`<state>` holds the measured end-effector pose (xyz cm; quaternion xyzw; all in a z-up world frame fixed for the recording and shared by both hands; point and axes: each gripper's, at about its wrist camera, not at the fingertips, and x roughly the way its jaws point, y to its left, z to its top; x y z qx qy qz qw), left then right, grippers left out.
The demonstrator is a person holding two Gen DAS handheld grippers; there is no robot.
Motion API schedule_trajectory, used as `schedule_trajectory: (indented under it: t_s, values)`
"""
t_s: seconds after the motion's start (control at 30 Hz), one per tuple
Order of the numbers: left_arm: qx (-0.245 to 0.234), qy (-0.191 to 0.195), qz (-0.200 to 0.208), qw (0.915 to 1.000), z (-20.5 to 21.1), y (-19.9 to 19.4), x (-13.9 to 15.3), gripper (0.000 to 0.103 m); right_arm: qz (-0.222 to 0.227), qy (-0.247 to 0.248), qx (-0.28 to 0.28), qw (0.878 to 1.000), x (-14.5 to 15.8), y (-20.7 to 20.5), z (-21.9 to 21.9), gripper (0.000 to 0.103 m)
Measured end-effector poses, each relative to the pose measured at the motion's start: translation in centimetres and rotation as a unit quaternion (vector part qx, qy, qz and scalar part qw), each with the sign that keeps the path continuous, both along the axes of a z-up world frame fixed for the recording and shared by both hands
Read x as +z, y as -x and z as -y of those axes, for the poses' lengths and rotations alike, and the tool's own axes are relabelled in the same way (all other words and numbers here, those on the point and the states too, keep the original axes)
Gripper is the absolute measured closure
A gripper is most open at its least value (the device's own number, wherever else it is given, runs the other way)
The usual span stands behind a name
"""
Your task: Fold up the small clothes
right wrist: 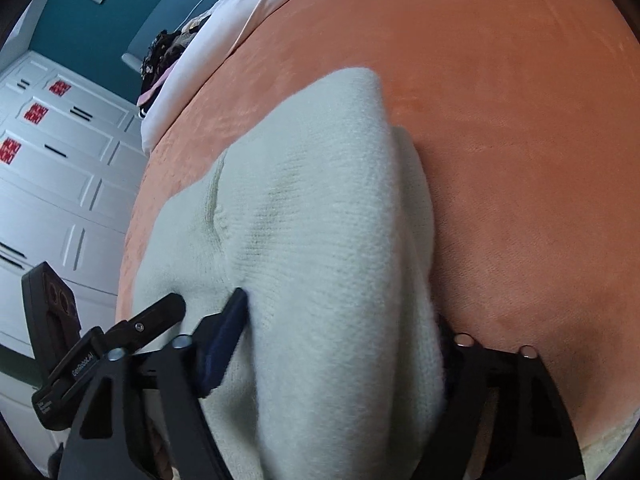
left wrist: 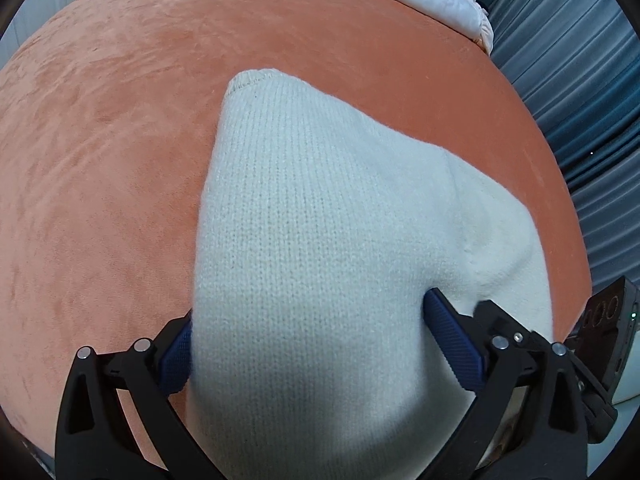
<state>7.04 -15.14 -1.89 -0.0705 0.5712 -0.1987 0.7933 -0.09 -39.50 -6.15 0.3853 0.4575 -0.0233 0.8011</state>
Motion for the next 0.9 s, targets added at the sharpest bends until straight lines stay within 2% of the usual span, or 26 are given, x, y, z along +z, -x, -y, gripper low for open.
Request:
schedule_trajectory:
  t_s: [0.03, 0.07, 0.1, 0.17, 0.2, 0.27, 0.33, 0.4, 0.43, 0.5, 0.53, 0.57, 0.63, 0.73, 0.8, 0.9]
  values:
    - [-0.002, 0.000, -0.001, 1.0000, 0.0, 0.1, 0.6, 0.014, 0.007, -0.017, -0.009, 1.000, 0.3, 0.5, 0.2, 0.060]
    - [-0.004, 0.001, -0.003, 1.0000, -0.1, 0.3, 1.2, 0.020, 0.014, -0.030, -0.019, 0.999, 0.8, 1.0, 0.6, 0.066]
    - [-0.005, 0.004, -0.005, 1.0000, -0.2, 0.5, 1.8, 0.024, 0.019, -0.033, -0.024, 0.999, 1.4, 1.5, 0.7, 0.067]
    - [-0.011, 0.021, -0.005, 0.9997, -0.7, 1.0, 3.6, 0.042, 0.036, -0.028, -0.025, 0.999, 3.4, 2.7, 0.3, 0.070]
    - [-0.015, 0.031, -0.004, 0.9994, -1.0, 1.4, 4.6, 0.047, 0.046, -0.022, -0.025, 0.998, 4.5, 3.3, 0.0, 0.070]
    - [-0.033, 0.055, 0.002, 0.9979, -1.2, 2.3, 6.8, 0.067, 0.062, 0.002, -0.027, 0.998, 7.1, 4.9, -0.7, 0.071]
    - [-0.084, 0.108, 0.022, 0.9904, -0.3, 3.6, 9.7, 0.089, 0.084, 0.016, -0.030, 0.996, 9.6, 6.6, -0.9, 0.071]
    - [-0.131, 0.101, 0.065, 0.9841, 1.7, 5.4, 12.6, 0.088, 0.105, 0.008, -0.024, 0.994, 11.4, 7.9, -1.4, 0.072]
    - [-0.145, 0.096, 0.082, 0.9814, 2.5, 6.1, 13.7, 0.086, 0.109, 0.022, -0.018, 0.994, 12.3, 8.3, -1.9, 0.072]
    - [-0.146, 0.094, 0.100, 0.9797, 2.8, 6.9, 15.1, 0.069, 0.099, 0.067, -0.005, 0.993, 13.4, 8.4, -2.9, 0.072]
    - [-0.130, 0.095, 0.097, 0.9822, 2.2, 6.8, 15.2, 0.038, 0.094, 0.073, -0.006, 0.993, 13.2, 8.3, -2.8, 0.072]
    - [-0.110, 0.093, 0.094, 0.9851, 1.5, 6.5, 15.1, 0.017, 0.088, 0.067, -0.014, 0.994, 12.7, 8.3, -2.3, 0.072]
    - [-0.075, 0.082, 0.082, 0.9903, -0.5, 5.8, 13.8, 0.016, 0.068, 0.058, -0.032, 0.995, 11.3, 8.4, -0.9, 0.072]
    - [-0.059, 0.054, 0.022, 0.9965, -2.2, 4.1, 9.3, 0.013, 0.038, 0.025, -0.049, 0.998, 8.5, 8.6, 1.6, 0.072]
    - [-0.052, 0.045, -0.011, 0.9975, -2.6, 3.6, 6.1, 0.013, 0.023, -0.001, -0.061, 0.998, 6.5, 8.7, 3.1, 0.071]
    - [-0.043, 0.065, -0.070, 0.9945, -1.9, 3.0, 1.1, 0.013, 0.017, -0.025, -0.068, 0.997, 4.4, 8.9, 4.4, 0.071]
